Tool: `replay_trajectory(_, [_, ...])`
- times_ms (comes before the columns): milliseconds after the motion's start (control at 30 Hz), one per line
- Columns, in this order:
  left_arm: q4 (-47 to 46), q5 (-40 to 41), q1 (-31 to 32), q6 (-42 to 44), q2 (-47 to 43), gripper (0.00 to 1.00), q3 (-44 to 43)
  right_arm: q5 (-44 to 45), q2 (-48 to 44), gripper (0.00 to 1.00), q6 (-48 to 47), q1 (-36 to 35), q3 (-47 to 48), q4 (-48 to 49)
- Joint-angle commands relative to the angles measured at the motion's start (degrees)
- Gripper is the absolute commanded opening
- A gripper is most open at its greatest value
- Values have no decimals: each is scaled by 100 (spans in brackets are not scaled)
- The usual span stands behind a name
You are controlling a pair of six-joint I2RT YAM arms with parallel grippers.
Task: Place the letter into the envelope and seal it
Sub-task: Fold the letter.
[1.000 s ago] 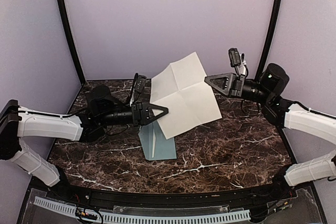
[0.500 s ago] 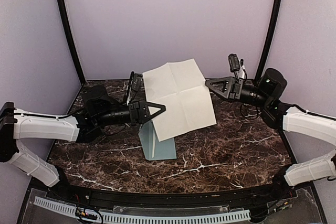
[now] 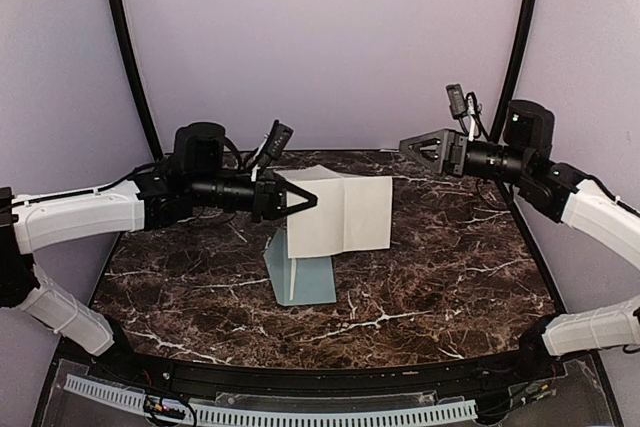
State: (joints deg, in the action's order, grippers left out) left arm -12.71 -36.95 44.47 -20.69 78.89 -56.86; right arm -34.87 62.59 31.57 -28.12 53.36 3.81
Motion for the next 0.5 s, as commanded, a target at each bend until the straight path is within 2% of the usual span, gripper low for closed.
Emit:
replay_trajectory(0, [1742,-824,5,1346,326,0,-760,-132,267,93,-1486,-330,662,-1484])
replay_trajectory(200, [2871,-1447,5,2209,865,0,-1590,-390,902,92,-2390,-1153,1470,-2297])
replay_trajectory(367, [2964,-1763,4,2358,1018,0,-1713,-321,1454,89,-2888,-1591,1931,-3053])
replay_trajectory(467, [2959,-1978,9,2327,1023,0,-1706,-275,1654,83,-3068,-1726,2038,-3318])
